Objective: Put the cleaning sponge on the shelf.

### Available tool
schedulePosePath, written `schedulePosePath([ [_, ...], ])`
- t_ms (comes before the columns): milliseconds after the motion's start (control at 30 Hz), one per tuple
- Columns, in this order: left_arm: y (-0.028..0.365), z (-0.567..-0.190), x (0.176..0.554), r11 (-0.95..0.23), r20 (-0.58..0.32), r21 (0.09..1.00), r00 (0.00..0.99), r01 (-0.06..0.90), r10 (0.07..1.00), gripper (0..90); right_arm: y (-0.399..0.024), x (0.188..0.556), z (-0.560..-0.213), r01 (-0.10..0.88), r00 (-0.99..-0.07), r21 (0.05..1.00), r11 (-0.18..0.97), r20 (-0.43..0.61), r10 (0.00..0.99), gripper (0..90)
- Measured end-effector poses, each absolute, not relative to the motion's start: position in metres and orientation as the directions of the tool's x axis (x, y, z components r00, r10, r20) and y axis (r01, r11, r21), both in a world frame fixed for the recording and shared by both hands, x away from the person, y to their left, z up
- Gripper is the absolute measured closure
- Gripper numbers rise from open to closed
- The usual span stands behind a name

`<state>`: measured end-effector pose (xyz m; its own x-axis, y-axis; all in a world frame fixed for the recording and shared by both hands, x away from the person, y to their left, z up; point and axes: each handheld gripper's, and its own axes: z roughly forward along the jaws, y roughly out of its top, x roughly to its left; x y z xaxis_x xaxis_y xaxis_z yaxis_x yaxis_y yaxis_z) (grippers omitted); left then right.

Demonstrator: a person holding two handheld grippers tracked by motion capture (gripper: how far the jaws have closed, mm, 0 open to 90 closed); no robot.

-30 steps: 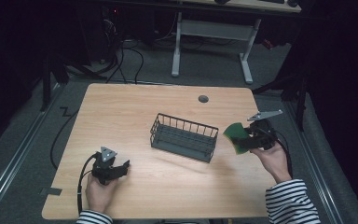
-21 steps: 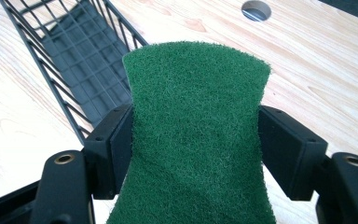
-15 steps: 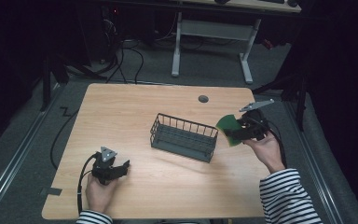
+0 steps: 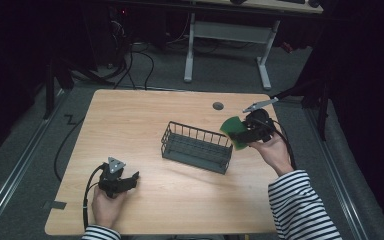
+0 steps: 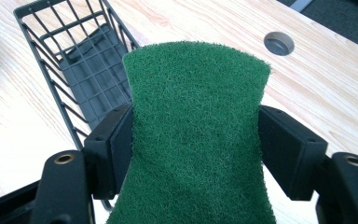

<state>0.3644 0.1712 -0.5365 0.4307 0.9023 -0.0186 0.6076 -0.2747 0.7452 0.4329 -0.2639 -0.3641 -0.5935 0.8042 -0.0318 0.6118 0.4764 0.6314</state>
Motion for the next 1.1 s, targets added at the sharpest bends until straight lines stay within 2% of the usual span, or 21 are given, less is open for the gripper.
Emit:
schedulePosePath([
  [400, 0.171, -0.537, 0.364, -0.275, -0.019, 0.745, 0.431, 0.608, 0.902, 30.0, -0.231, 0.451, -0.373, 0.596, -0.635, 0.61, 0.523, -0.041, 0.771, 31.0],
  [1100, 0.171, -0.537, 0.364, -0.275, -0.018, 0.745, 0.431, 0.607, 0.902, 30.0, -0.205, 0.463, -0.389, 0.591, -0.668, 0.558, 0.582, -0.065, 0.741, 30.8],
])
